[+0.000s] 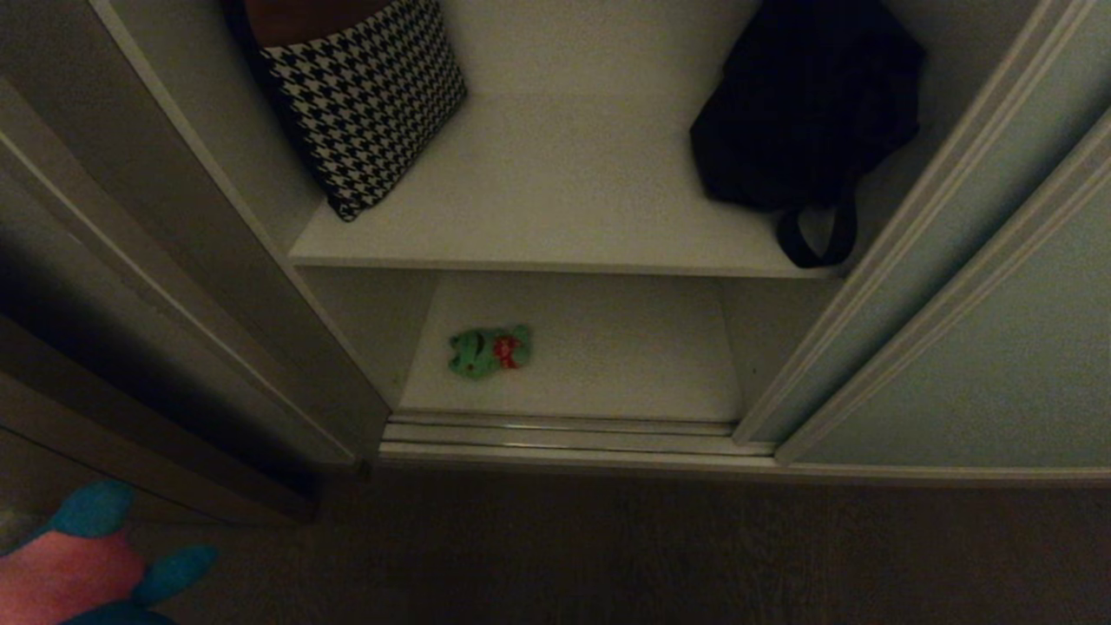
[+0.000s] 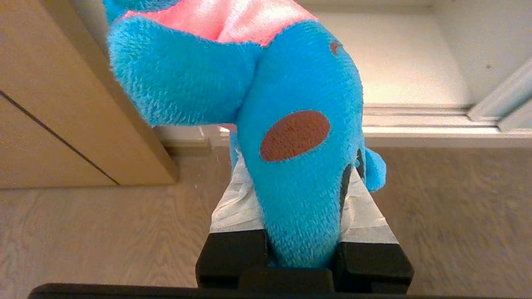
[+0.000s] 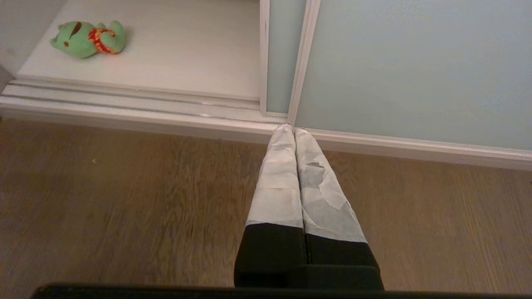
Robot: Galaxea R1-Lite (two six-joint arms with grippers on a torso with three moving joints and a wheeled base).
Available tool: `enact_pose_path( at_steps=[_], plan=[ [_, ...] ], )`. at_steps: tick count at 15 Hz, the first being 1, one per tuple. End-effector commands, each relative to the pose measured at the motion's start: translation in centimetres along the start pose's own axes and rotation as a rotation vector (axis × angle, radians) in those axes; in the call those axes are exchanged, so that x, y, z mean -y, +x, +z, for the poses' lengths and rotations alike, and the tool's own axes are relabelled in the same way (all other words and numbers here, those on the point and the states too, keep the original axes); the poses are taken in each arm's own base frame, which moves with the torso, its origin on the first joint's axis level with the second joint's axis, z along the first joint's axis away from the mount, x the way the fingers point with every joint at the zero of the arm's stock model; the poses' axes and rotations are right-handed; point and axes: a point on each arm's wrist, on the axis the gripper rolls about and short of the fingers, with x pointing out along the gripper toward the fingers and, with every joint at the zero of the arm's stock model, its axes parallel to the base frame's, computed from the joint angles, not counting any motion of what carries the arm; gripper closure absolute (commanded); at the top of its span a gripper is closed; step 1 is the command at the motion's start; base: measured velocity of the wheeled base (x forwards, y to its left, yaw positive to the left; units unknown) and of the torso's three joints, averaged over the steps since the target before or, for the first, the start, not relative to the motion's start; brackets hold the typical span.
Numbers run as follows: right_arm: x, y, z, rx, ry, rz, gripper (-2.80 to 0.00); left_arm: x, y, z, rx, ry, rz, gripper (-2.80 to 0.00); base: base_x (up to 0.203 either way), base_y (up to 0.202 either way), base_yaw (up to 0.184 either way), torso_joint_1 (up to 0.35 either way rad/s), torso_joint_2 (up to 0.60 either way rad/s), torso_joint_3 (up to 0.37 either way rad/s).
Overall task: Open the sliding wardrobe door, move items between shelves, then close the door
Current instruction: Place the blue doll on the lower shelf
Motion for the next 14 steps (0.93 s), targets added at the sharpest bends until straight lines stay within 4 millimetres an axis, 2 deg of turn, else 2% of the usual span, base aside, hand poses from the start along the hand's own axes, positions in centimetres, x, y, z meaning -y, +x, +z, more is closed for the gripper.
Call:
enact_pose_path(
  at_steps=[1, 7, 14],
  plan=[
    [0.00, 0.00, 0.03, 0.001, 0.000, 0.001, 0.00, -0.04, 0.05, -0.06, -0.006, -0.001, 0.015, 0.00, -0.064, 0.000, 0.001, -0.003, 0.01, 0.003],
    [0.00, 0.00, 0.04, 0.001, 0.000, 0.002, 0.00, -0.13, 0.10, -0.23, -0.009, -0.011, 0.052, 0.00, 0.000, 0.000, 0.000, 0.000, 0.00, -0.009],
    [0.00, 0.00, 0.04, 0.001, 0.000, 0.002, 0.00, -0.12, 0.06, -0.21, -0.017, -0.014, 0.050, 0.00, 0.000, 0.000, 0.000, 0.002, 0.00, -0.174]
  ],
)
